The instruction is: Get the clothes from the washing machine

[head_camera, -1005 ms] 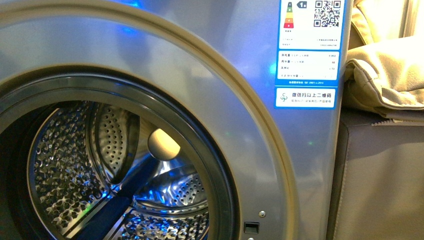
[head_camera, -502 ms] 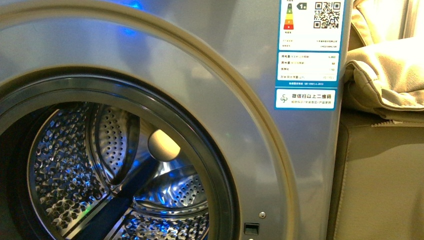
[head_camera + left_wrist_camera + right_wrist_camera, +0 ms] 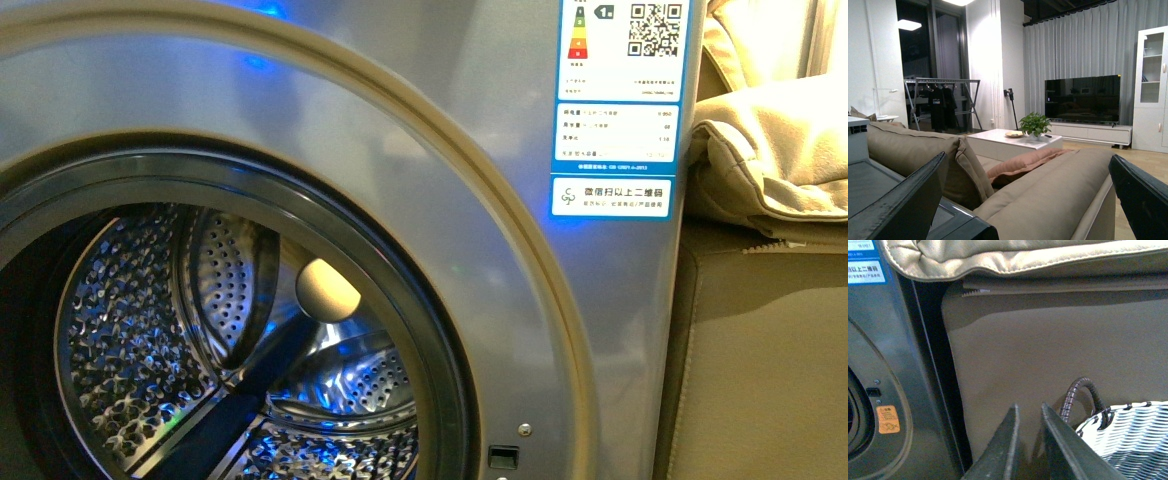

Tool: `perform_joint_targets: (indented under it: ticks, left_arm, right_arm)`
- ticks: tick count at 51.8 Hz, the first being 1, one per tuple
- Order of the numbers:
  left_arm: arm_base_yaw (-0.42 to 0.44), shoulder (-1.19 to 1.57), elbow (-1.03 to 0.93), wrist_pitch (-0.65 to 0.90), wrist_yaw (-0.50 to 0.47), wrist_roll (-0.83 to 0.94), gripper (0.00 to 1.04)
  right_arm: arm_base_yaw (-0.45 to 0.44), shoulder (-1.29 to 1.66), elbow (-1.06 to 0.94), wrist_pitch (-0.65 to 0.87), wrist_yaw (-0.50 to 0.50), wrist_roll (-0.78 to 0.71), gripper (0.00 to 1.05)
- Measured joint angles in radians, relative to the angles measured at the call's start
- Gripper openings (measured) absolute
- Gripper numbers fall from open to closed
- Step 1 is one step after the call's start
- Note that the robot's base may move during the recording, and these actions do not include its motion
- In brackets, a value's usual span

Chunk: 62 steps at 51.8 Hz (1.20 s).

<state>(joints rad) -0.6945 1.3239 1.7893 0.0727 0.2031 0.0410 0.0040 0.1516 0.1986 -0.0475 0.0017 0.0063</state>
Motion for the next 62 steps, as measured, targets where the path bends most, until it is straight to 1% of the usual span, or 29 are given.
perform_joint_targets:
  ticks: [3, 11, 12, 16, 19, 20, 22, 33, 42, 48, 54, 55, 57, 58, 62]
  left_arm:
    - [0.000, 0.000, 0.000, 0.000, 0.000, 0.000, 0.98]
    - [-0.002, 0.002, 0.004, -0.007, -0.007, -0.001, 0.98]
    - [-0.014, 0.016, 0.034, -0.063, -0.075, -0.017, 0.98]
    - [-0.024, 0.071, 0.218, -0.394, -0.353, -0.055, 0.98]
    - [-0.011, 0.085, 0.277, -0.524, -0.462, -0.055, 0.98]
    - [0.000, 0.085, 0.283, -0.570, -0.523, -0.042, 0.98]
    - [0.028, 0.084, 0.288, -0.573, -0.568, -0.015, 0.98]
    - [0.221, 0.043, 0.303, -0.622, -0.566, -0.042, 0.98]
    - [0.362, 0.004, 0.263, -0.627, -0.502, -0.106, 0.98]
    - [0.425, -0.029, 0.227, -0.632, -0.463, -0.154, 0.98]
    - [0.438, -0.060, 0.180, -0.617, -0.455, -0.181, 0.98]
    - [0.438, -0.060, 0.180, -0.625, -0.457, -0.174, 0.97]
    - [0.438, -0.080, 0.162, -0.680, -0.458, -0.142, 0.90]
    - [0.440, -0.100, 0.125, -0.684, -0.455, -0.122, 0.86]
    - [0.451, -0.182, -0.034, -0.626, -0.438, -0.090, 0.76]
  right_arm:
    - [-0.001, -0.017, -0.029, 0.008, 0.000, -0.002, 0.02]
    - [-0.001, -0.045, -0.068, 0.021, 0.000, -0.003, 0.02]
    - [-0.001, -0.048, -0.073, 0.022, 0.000, -0.003, 0.02]
    - [-0.001, -0.058, -0.087, 0.025, -0.001, -0.004, 0.02]
    - [-0.001, -0.066, -0.099, 0.028, -0.003, -0.004, 0.02]
    - [-0.001, -0.069, -0.103, 0.029, -0.002, -0.003, 0.02]
    - [-0.002, -0.076, -0.114, 0.031, 0.000, -0.003, 0.02]
    - [-0.002, -0.099, -0.138, 0.036, -0.003, -0.004, 0.02]
    - [-0.002, -0.114, -0.154, 0.040, -0.002, -0.004, 0.02]
    - [-0.002, -0.145, -0.193, 0.044, -0.003, -0.003, 0.02]
    - [-0.002, -0.147, -0.193, 0.044, -0.003, -0.004, 0.02]
    - [-0.002, -0.147, -0.193, 0.044, -0.003, -0.004, 0.02]
    - [-0.002, -0.147, -0.193, 0.044, -0.003, -0.004, 0.02]
    - [-0.002, -0.147, -0.193, 0.044, -0.003, -0.004, 0.02]
    - [-0.002, -0.147, -0.193, 0.044, 0.000, -0.004, 0.02]
